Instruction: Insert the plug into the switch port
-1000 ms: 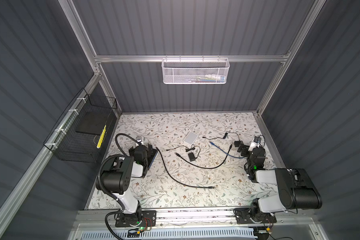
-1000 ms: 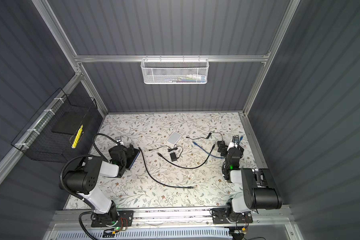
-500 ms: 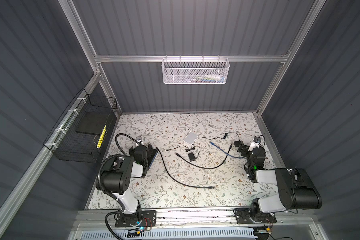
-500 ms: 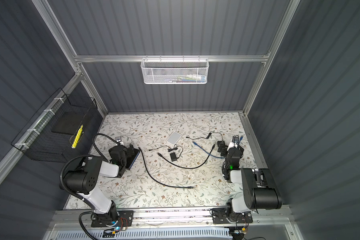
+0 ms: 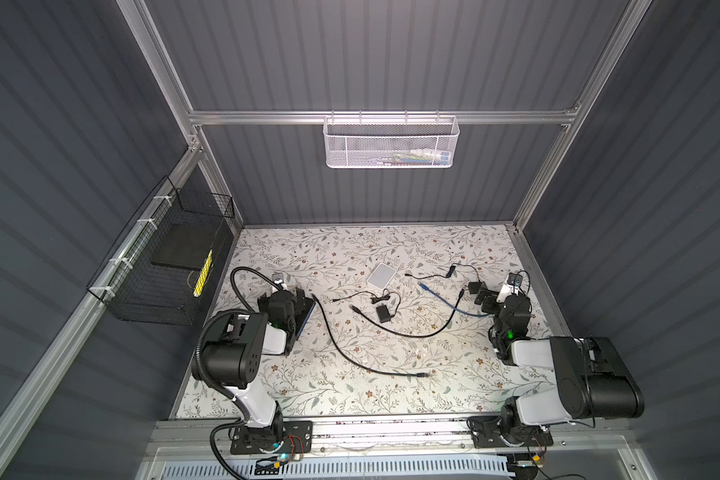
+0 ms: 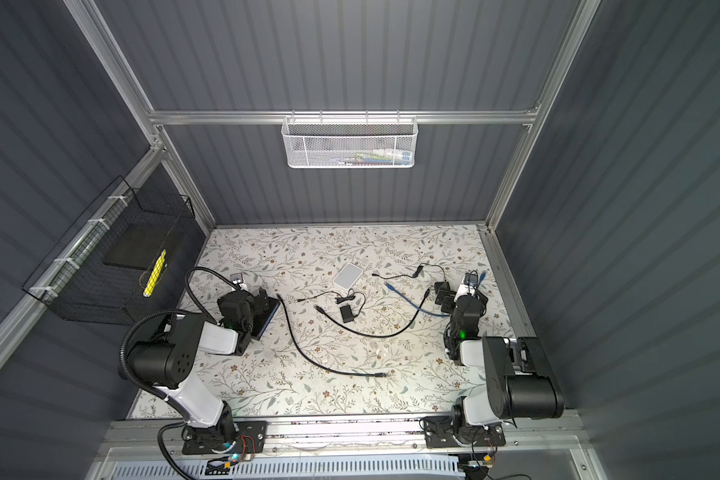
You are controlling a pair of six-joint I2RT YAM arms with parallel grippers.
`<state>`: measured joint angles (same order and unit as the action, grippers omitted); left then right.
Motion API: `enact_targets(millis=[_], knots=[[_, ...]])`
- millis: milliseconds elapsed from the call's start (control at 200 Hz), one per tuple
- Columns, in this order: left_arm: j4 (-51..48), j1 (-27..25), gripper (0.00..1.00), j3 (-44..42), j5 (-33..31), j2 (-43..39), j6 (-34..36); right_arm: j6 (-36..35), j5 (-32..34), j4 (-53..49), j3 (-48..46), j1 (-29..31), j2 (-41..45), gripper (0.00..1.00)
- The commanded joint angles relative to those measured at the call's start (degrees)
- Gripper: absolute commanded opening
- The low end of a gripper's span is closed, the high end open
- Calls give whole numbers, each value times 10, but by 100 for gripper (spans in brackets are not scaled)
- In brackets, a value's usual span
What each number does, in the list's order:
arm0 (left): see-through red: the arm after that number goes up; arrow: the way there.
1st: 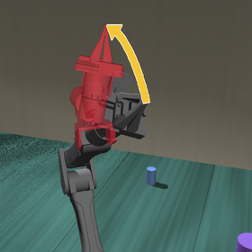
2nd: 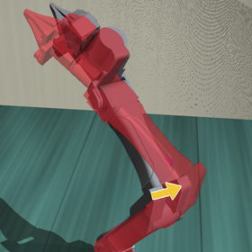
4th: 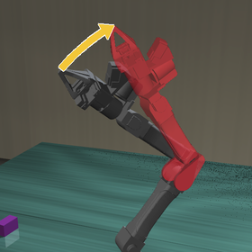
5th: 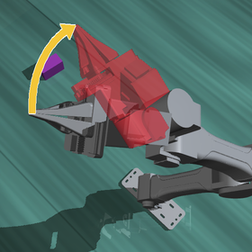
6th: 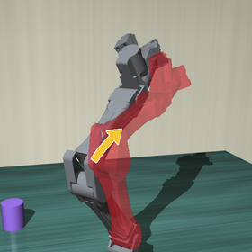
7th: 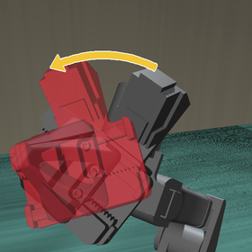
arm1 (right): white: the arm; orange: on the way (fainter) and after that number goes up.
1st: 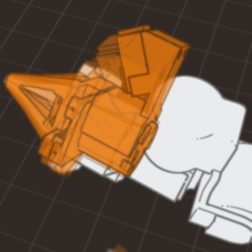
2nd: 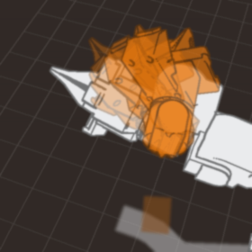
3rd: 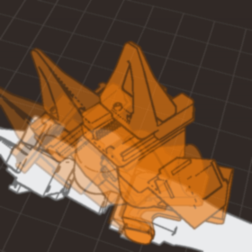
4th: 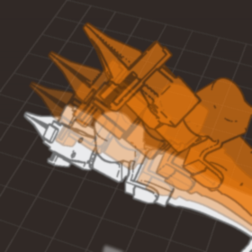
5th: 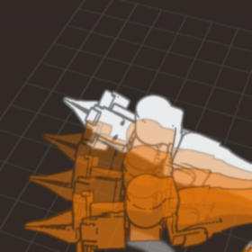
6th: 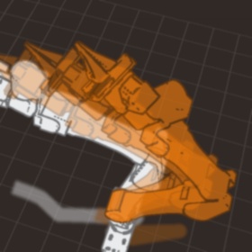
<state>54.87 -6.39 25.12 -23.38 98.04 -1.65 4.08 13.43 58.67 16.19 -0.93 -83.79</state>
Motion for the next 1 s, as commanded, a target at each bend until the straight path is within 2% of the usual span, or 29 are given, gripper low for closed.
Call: enact_targets(millis=[0,570,650,790,995], knots=[[5,2,100,7,-2,6,4,5,-2,3,11,-1,0,99],[6,2,100,6,-2,5,5,4,-3,6,9,-1,1,99],[9,-1,100,3,-2,-2,12,-3,-20,13,5,-1,3,99],[-81,-7,100,23,-9,-61,16,-2,-16,-3,-3,0,39,99],[-219,-10,100,50,-35,-144,9,4,-12,-110,8,1,134,99]])
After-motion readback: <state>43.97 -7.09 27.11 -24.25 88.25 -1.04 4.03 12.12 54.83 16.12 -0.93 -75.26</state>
